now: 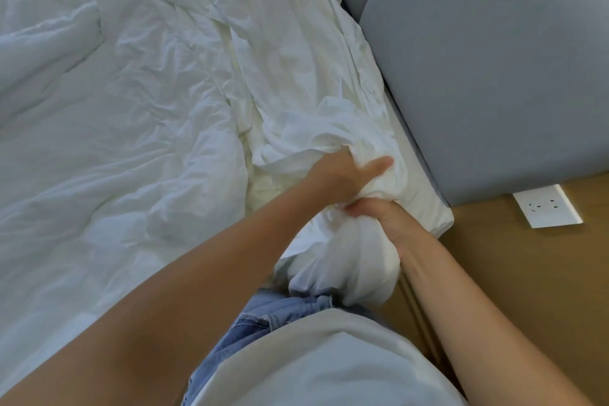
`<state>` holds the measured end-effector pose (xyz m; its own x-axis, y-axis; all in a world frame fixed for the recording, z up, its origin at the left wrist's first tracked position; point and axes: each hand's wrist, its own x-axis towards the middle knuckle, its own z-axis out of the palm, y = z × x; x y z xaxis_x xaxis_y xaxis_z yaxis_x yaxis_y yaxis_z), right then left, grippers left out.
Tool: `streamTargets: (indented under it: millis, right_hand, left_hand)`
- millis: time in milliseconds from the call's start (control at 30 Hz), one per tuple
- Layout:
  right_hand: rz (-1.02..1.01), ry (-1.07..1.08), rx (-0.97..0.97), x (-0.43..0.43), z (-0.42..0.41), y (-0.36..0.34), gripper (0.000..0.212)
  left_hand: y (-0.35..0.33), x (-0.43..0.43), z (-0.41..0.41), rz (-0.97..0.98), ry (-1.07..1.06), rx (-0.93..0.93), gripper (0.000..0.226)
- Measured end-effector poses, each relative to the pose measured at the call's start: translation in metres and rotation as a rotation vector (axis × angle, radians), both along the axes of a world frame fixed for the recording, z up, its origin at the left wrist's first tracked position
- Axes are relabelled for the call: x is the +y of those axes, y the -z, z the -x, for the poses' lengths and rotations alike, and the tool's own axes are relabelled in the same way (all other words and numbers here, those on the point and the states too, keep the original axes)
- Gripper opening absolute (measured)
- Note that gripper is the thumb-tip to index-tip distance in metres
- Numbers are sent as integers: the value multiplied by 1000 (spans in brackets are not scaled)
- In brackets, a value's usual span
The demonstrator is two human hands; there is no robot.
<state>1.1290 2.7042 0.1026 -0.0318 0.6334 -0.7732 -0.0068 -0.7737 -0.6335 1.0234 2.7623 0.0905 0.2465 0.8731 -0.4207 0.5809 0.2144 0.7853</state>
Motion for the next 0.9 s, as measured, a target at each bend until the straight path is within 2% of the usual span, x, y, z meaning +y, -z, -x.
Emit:
streamTargets:
  millis: [67,100,167,267,367,467,533,567,667,733,833,900]
  right_hand:
    - [-40,78,-2,2,-1,1,9]
    - [-59,110,0,2,-2,1,13]
    - [-91,129,-67,4,-4,0,8]
    - [-79,183,-164,8,-4,-2,14]
    - [-37,248,-109,6,0,2,15]
    - [10,307,9,3,1,2,6]
    - [27,295,79,3,0,1,7]
    - [31,268,97,5,-1,1,9]
    - [23,139,55,17,-4,1,12]
    - [-26,57,27,30,-10,0,8]
    - [-63,-35,-21,46,-23,1,17]
    - [-42,-69,53,49,-36,3,25]
  left_hand:
    - [8,-20,1,155,-22,-249,69]
    - [13,-31,4,225,-5,-325,67]
    - [20,-50,13,287,44,-315,66]
    - [24,-77,26,238,34,-192,62]
    - [28,-95,29,143,-48,-165,51]
    - [30,-93,28,366,-190,-258,46]
    - [34,-84,31,546,-273,-360,48]
    - [35,-80,32,568,-260,-381,46]
    - [40,-69,32,460,-235,-383,32]
    - [39,-56,31,376,-411,-407,30]
    - [34,-34,29,265,-734,-437,27]
    - [30,-20,25,198,-670,-426,26]
